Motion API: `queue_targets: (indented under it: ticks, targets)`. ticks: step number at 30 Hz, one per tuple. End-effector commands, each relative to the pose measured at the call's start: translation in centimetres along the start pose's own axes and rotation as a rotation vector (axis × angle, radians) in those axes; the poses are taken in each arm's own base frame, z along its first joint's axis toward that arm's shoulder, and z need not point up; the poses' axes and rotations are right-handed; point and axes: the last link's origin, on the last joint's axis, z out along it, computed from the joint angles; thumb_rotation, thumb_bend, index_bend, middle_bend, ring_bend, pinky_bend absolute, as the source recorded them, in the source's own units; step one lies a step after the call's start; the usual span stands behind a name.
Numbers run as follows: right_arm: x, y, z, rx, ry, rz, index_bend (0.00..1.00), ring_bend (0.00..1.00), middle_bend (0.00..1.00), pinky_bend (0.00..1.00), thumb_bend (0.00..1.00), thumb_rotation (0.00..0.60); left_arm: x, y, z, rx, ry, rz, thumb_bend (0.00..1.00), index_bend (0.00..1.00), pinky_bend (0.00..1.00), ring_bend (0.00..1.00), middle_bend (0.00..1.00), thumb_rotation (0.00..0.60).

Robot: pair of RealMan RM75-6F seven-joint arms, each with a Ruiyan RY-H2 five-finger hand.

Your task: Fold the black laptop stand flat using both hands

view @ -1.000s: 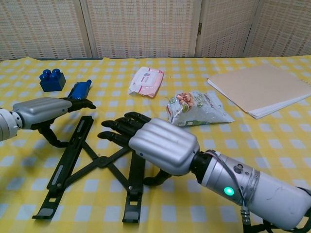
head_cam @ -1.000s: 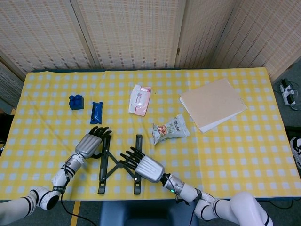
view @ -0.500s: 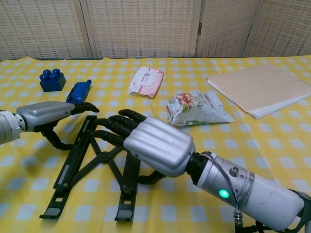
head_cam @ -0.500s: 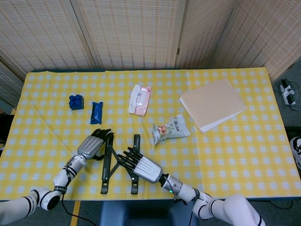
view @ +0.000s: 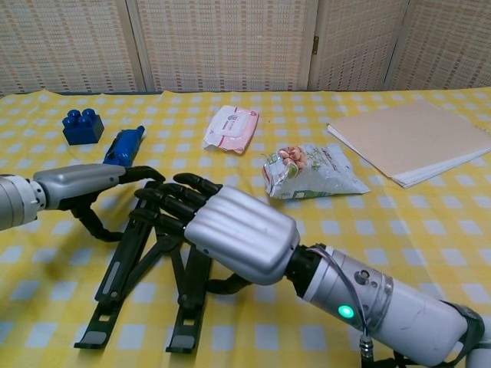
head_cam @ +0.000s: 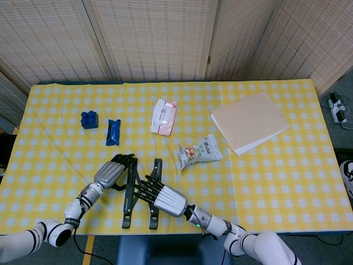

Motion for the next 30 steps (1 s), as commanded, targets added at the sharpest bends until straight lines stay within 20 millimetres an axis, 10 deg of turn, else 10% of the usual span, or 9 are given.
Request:
queue_targets:
  ticks: [1, 30]
  targets:
    - [0.0, -0.2, 0.2, 0.006, 0.007, 0.0, 0.0, 0.0, 0.0, 0.0, 0.21, 0.6, -0.1, 0.2, 0.0, -0.004, -0.008, -0.007, 0.27, 0.0, 0.0, 0.0, 0.0, 0.6]
    - [3.1, 0.8, -0.7, 0.146, -0.065, 0.023, 0.0, 0.0, 0.0, 0.0, 0.21, 0.6, 2.0, -0.9, -2.4, 0.032, 0.072, -0.041, 0.27, 0.0, 0.0, 0.0, 0.0, 0.6]
